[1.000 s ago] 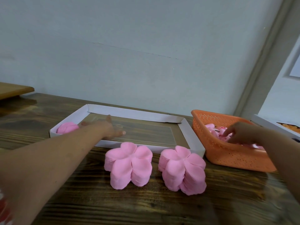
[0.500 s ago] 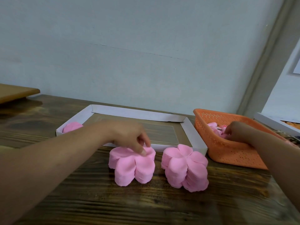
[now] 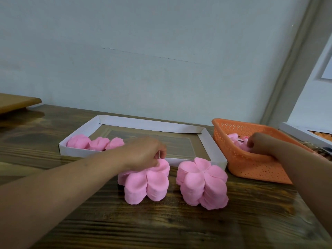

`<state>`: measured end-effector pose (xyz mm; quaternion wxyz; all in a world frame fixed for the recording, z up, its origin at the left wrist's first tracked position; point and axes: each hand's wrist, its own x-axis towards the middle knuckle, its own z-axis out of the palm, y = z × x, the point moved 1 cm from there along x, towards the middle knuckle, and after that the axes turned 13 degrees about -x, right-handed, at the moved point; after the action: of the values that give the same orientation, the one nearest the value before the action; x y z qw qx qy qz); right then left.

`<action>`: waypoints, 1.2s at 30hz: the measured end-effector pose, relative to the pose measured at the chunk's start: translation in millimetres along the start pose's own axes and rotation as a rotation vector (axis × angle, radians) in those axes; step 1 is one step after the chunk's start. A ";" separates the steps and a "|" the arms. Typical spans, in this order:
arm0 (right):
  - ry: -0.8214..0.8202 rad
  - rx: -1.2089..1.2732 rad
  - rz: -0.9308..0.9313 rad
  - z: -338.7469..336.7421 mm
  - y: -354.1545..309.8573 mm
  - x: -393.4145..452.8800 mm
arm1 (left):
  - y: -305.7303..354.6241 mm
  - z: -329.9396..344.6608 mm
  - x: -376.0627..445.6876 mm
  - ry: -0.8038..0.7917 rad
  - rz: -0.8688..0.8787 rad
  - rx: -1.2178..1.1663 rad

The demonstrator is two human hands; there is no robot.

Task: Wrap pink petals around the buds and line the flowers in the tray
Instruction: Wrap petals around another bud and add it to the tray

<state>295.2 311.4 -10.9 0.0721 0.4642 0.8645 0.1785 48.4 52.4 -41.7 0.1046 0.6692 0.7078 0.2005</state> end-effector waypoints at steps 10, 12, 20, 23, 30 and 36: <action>0.011 -0.007 0.041 1.0 0.0 1.0 | 6.4 1.3 -6.0 0.167 0.038 0.113; 0.028 0.014 0.063 2.4 3.1 5.2 | 6.6 -0.1 -8.6 0.195 0.046 0.060; 0.188 0.170 0.110 4.1 8.7 9.5 | 1.5 -11.5 -8.8 0.128 0.014 -0.301; 0.237 0.195 0.114 5.8 11.7 9.3 | -0.4 -14.1 -9.0 -0.020 -0.037 -0.259; 0.426 0.370 0.179 1.7 10.3 8.8 | 0.2 -13.4 -10.2 0.008 -0.031 -0.133; 0.518 0.530 0.179 -0.9 11.6 9.1 | 0.6 -31.1 -13.2 0.214 -0.026 -0.400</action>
<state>298.9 324.6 -5.3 -0.2874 0.4800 0.8262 0.0659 37.1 34.9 -15.1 0.1621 0.6011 0.6696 0.4050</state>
